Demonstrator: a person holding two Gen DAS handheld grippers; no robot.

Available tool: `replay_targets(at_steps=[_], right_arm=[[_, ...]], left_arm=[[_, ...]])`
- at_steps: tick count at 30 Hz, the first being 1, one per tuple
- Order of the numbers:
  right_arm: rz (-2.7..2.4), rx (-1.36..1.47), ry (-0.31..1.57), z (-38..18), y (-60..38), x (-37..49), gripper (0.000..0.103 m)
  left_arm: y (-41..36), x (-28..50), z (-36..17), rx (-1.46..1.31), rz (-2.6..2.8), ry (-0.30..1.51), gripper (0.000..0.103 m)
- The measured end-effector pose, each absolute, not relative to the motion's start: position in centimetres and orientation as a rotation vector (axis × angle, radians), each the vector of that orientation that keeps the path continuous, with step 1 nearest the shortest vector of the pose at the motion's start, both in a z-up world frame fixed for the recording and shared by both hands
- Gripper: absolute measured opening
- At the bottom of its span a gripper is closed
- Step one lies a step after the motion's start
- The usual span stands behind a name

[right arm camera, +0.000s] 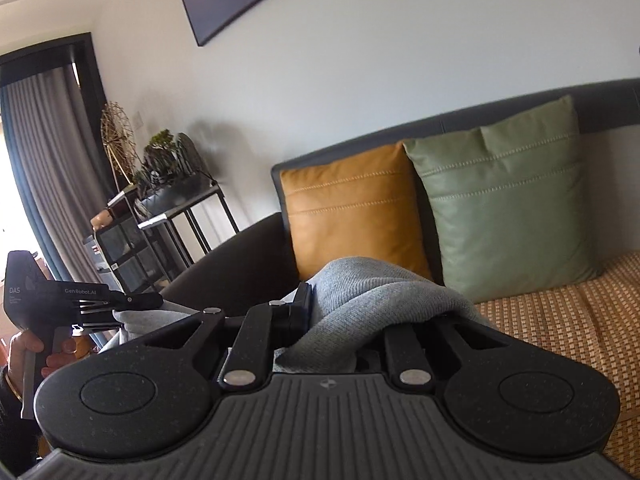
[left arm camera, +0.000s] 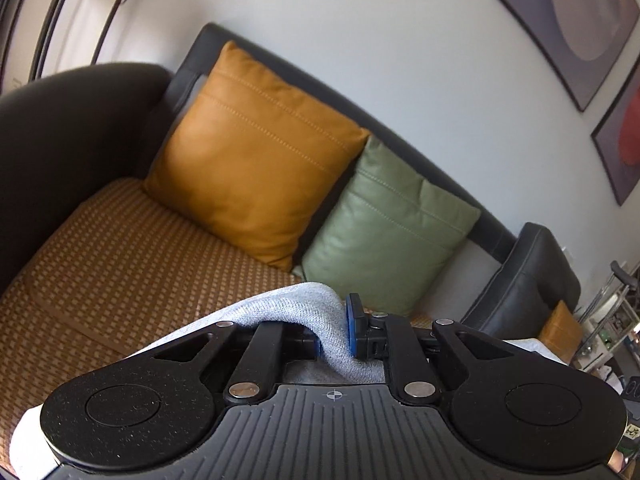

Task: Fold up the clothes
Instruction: 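Grasp the hoodie with both tools and lift it high to spread it, then lower the hoodie onto the seat and open both tools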

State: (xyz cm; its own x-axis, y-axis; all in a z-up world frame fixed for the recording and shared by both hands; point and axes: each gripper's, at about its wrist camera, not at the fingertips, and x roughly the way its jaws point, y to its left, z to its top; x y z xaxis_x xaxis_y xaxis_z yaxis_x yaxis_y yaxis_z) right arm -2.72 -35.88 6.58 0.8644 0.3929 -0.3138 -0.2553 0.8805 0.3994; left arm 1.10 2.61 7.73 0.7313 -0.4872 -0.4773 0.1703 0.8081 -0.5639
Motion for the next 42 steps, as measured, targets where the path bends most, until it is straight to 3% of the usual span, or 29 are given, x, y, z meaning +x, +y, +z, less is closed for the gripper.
replay_targets(at_steps=[8, 14, 22, 23, 25, 26, 30, 31, 32, 34, 35, 42], right_arm=[[0.262, 0.385, 0.491, 1.3, -36.4, 10.4, 0.017], [0.159, 0.447, 0.59, -6.0, -38.0, 21.0, 0.017], [0.035, 0.542, 0.708, -15.6, -39.8, 28.9, 0.017], [0.022, 0.555, 0.734, -16.9, -39.8, 29.5, 0.018], [-0.005, 0.588, 0.778, -19.3, -40.0, 30.5, 0.019], [-0.019, 0.609, 0.79, -20.2, -40.1, 30.6, 0.022], [-0.062, 0.691, 0.825, -23.2, -40.6, 30.6, 0.027], [-0.055, 0.703, 0.82, -22.8, -40.7, 30.3, 0.033], [-0.045, 0.714, 0.815, -22.3, -40.9, 30.0, 0.049], [-0.038, 0.745, 0.771, -20.4, -41.3, 28.9, 0.068], [-0.038, 0.761, 0.742, -19.2, -41.6, 28.3, 0.071], [0.043, 0.681, 0.694, -11.5, -41.9, 21.8, 0.075]], left_arm=[[1.7, 14.9, 1.1, -0.607, -0.293, 0.732, 0.008], [-0.2, 24.4, -5.9, -0.648, -0.246, 0.798, 0.008], [-3.4, 32.3, -15.2, -0.581, -0.18, 0.885, 0.011], [-3.7, 32.7, -16.2, -0.575, -0.174, 0.899, 0.022], [-3.9, 33.2, -18.2, -0.56, -0.17, 0.936, 0.024], [-4.0, 33.4, -19.0, -0.553, -0.174, 0.949, 0.036], [-4.4, 33.7, -19.4, -0.515, -0.176, 0.979, 0.043], [-4.3, 33.6, -18.9, -0.527, -0.184, 0.986, 0.054], [-4.1, 33.5, -18.2, -0.551, -0.194, 0.992, 0.063], [-3.6, 32.9, -16.5, -0.59, -0.202, 0.982, 0.076], [-3.3, 32.5, -15.5, -0.605, -0.206, 0.975, 0.081], [-2.2, 25.5, -7.2, -0.48, -0.315, 0.899, 0.082]])
